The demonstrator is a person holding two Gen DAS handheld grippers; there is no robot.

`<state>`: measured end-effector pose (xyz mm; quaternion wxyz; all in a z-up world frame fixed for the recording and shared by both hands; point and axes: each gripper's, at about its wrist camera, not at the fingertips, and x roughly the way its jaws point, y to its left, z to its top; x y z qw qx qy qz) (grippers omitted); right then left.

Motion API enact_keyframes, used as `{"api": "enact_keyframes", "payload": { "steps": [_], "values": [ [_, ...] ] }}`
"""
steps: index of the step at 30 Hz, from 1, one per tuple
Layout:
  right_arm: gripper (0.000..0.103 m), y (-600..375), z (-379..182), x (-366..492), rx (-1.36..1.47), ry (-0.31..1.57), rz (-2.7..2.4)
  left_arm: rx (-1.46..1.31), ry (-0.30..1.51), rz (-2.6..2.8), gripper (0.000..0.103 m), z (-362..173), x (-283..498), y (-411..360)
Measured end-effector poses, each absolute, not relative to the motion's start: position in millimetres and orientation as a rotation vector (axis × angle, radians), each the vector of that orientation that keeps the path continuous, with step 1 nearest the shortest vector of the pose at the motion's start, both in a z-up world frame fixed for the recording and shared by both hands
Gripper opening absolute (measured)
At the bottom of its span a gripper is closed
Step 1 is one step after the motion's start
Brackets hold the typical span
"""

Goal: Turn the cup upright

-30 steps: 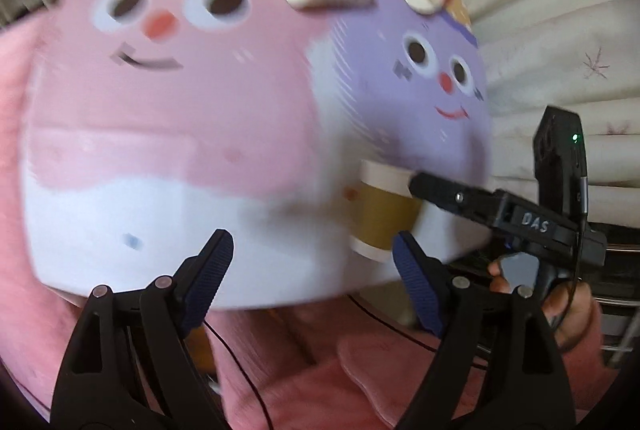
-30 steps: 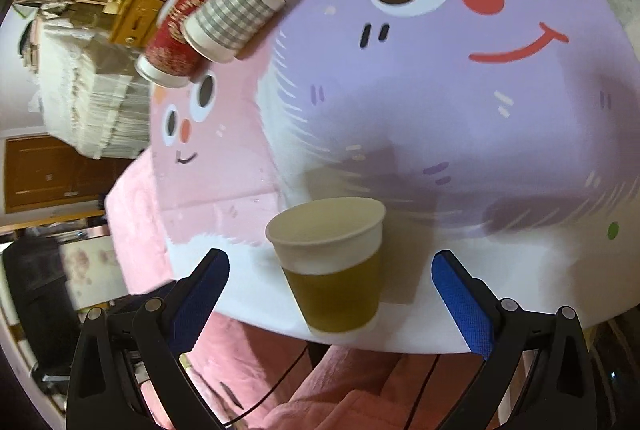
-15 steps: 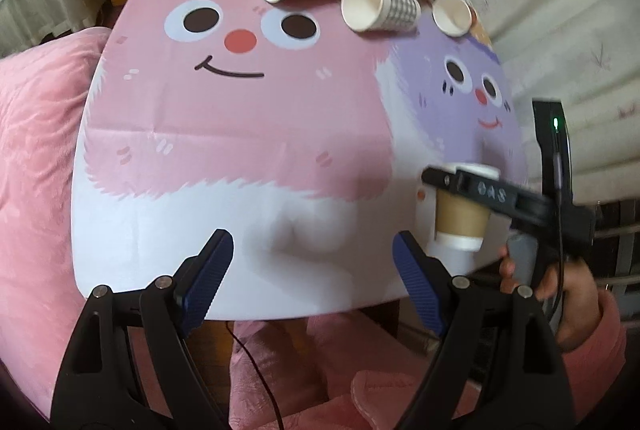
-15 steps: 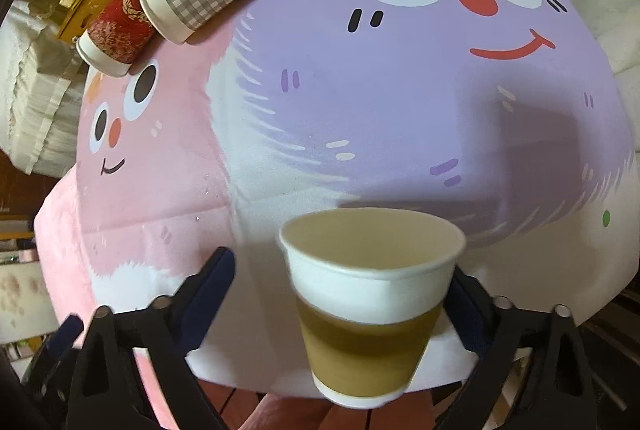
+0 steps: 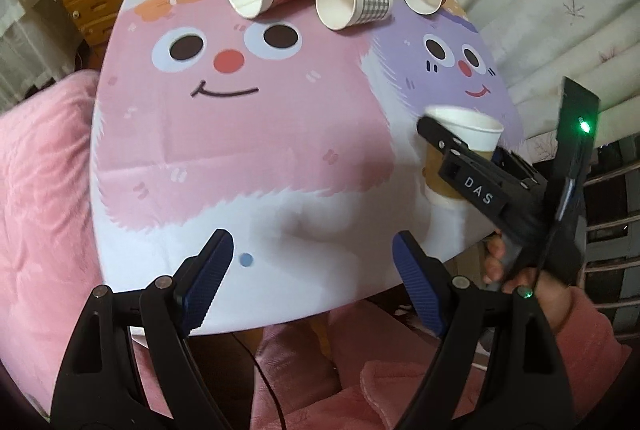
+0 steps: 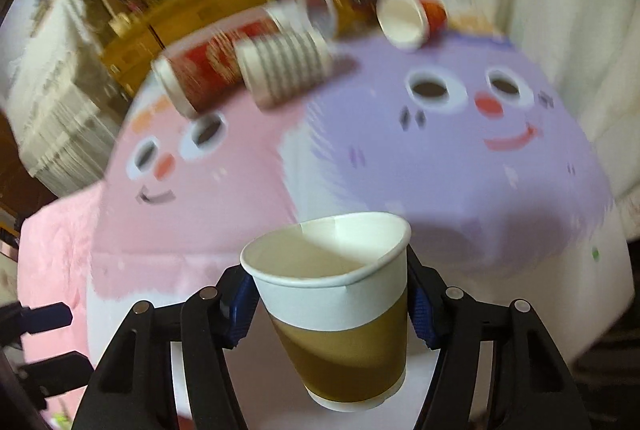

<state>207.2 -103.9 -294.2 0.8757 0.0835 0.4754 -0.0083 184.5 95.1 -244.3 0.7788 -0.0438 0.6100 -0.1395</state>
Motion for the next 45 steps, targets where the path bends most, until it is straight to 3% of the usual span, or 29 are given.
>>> {"api": "enact_keyframes", "payload": {
  "steps": [4,10,20,25,27,32,45],
  "values": [
    [0.064,-90,-291,198,0.132,0.802,0.015,-0.091,1.312,-0.288,0.08,-241,187,106],
    [0.064,-65,-308,195,0.015,0.664,-0.071,-0.106,1.32,-0.258,0.08,-239,185,125],
    [0.066,-70,-314,159,0.023,0.643,-0.052,-0.048,1.307,-0.316,0.08,-232,177,106],
    [0.067,-75,-321,142,0.038,0.695,-0.036,-0.023,1.305,-0.361,0.08,-231,171,87],
    [0.084,-78,-324,138,0.046,0.745,-0.022,-0.015,1.309,-0.374,0.08,-231,168,81],
    [0.096,-85,-323,123,0.057,0.801,0.003,-0.006,1.348,-0.379,0.08,-237,163,70],
    [0.101,-152,-273,69,0.118,1.207,0.161,-0.09,1.285,-0.225,0.08,-212,118,44]
  ]
}}
